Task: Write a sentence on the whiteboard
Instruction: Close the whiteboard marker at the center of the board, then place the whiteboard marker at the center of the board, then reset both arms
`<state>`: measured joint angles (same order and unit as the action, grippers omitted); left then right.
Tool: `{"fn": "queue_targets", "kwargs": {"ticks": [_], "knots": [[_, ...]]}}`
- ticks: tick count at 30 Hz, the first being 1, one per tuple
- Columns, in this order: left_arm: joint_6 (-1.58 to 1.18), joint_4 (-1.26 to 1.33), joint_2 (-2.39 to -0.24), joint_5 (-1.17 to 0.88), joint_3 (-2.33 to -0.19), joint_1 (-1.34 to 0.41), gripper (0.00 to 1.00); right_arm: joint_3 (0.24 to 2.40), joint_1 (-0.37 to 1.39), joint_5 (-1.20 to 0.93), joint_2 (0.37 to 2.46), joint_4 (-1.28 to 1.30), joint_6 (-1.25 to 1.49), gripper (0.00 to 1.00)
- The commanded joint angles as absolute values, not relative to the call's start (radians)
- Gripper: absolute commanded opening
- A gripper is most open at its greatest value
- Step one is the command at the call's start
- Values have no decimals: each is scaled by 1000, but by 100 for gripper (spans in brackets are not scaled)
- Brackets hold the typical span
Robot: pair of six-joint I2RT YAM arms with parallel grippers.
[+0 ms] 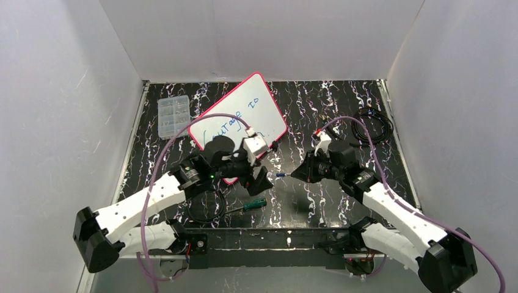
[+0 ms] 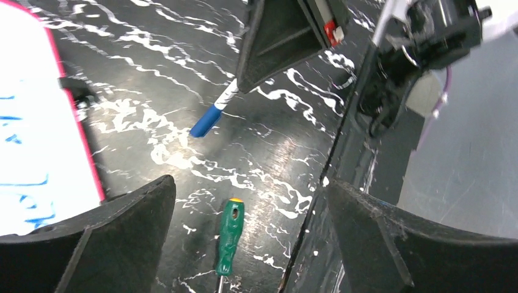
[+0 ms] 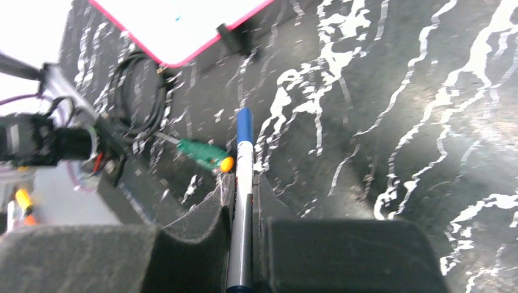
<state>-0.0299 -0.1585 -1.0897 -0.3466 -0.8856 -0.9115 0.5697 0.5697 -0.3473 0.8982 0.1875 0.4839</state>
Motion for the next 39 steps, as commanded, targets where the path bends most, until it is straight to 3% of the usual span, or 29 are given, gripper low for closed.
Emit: {"fn": "queue_targets", "kwargs": {"ticks": [1, 5, 8, 12, 18, 27, 39], "knots": [[-149, -225, -1013, -279, -876, -824, 94, 536, 568, -158, 976, 18, 487, 1], [-219, -249, -1000, -231, -885, -722, 95, 527, 553, -106, 1094, -73, 460, 7], [-241, -249, -979, -205, -905, -669, 98, 523, 527, -76, 1136, -104, 442, 17], [-268, -294, -973, -149, -972, -575, 98, 536, 472, -44, 1152, -95, 424, 45], [-285, -319, -945, -113, -1066, -448, 98, 604, 401, 31, 1114, -25, 409, 98], [-264, -486, -946, 12, -1215, -224, 98, 803, 396, 314, 989, 221, 319, 99], [-234, -405, -744, 239, -993, -166, 98, 839, 396, 483, 776, 248, 178, 99]]}}
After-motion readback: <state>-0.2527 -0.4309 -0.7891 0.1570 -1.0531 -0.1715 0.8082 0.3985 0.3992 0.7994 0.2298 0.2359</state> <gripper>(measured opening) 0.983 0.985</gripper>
